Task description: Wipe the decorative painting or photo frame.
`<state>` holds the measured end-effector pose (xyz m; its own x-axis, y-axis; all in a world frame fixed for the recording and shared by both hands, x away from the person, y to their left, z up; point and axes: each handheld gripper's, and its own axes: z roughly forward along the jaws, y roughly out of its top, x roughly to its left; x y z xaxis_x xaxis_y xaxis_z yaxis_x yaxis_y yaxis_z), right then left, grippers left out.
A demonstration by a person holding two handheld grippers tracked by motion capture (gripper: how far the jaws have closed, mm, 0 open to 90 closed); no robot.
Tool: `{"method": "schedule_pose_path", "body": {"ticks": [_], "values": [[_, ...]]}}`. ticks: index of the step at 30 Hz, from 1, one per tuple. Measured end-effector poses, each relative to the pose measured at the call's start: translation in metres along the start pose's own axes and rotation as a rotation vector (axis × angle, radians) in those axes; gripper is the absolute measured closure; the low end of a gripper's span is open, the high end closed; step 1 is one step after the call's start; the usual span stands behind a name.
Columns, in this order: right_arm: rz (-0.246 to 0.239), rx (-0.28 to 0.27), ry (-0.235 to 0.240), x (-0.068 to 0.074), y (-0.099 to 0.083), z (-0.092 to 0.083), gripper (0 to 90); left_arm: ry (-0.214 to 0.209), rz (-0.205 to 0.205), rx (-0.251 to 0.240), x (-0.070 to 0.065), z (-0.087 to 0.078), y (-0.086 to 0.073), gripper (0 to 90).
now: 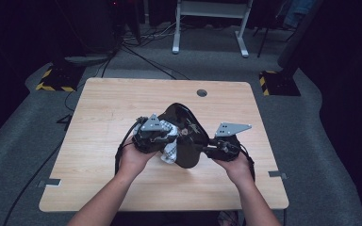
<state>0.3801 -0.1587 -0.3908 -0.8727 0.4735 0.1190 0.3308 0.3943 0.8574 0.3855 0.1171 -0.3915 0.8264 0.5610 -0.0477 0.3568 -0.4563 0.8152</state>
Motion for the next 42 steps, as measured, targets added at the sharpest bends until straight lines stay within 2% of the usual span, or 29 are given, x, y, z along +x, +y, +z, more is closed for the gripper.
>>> {"method": "schedule_pose_path", "body": {"ticks": [3,6,8,11,14,18,22,25,29,30,32,34,37,42], "values": [[0.003,-0.002,0.005,0.000,0.000,0.000,75.2,0.005,0.005,0.028,-0.003,0.005,-0.007,74.5],[0.003,-0.002,0.005,-0.001,0.000,0.000,75.2,-0.005,-0.006,0.027,-0.001,0.005,-0.008,74.5],[0.002,-0.002,0.003,0.000,0.000,0.000,75.1,-0.017,-0.018,0.030,0.001,0.004,-0.004,74.4],[0.001,-0.003,0.002,-0.001,0.000,0.000,74.7,0.001,-0.009,0.021,0.002,-0.001,0.007,74.4],[0.002,-0.004,0.004,-0.002,-0.001,-0.001,74.8,0.020,0.017,-0.002,0.000,-0.009,0.024,74.3],[0.000,-0.003,0.002,-0.002,-0.001,-0.001,74.8,0.024,0.024,-0.013,0.002,-0.014,0.032,74.3],[0.002,-0.005,0.007,-0.002,-0.001,-0.001,74.8,0.018,0.017,-0.029,0.004,-0.014,0.025,74.3],[0.003,-0.004,0.009,-0.003,-0.001,-0.001,74.8,0.026,0.010,-0.008,0.006,-0.008,0.015,74.4],[0.006,-0.003,0.008,-0.003,-0.001,-0.002,74.7,0.014,-0.016,0.016,0.010,-0.001,0.002,74.4],[0.007,-0.002,0.008,-0.003,-0.001,-0.002,74.7,0.021,-0.010,0.019,0.011,-0.001,0.001,74.4],[0.006,0.000,0.011,-0.003,-0.001,-0.003,74.8,0.002,-0.021,0.015,0.011,-0.001,0.001,74.3],[0.000,0.006,0.011,-0.003,-0.001,-0.003,74.9,-0.007,-0.022,0.014,0.011,-0.002,0.004,74.2],[-0.006,0.017,0.016,-0.005,-0.001,-0.008,75.1,0.009,0.003,-0.001,0.008,-0.008,0.016,74.1],[-0.006,0.016,0.017,-0.006,-0.003,-0.009,75.1,0.026,0.019,-0.028,0.006,-0.018,0.035,74.1]]}}
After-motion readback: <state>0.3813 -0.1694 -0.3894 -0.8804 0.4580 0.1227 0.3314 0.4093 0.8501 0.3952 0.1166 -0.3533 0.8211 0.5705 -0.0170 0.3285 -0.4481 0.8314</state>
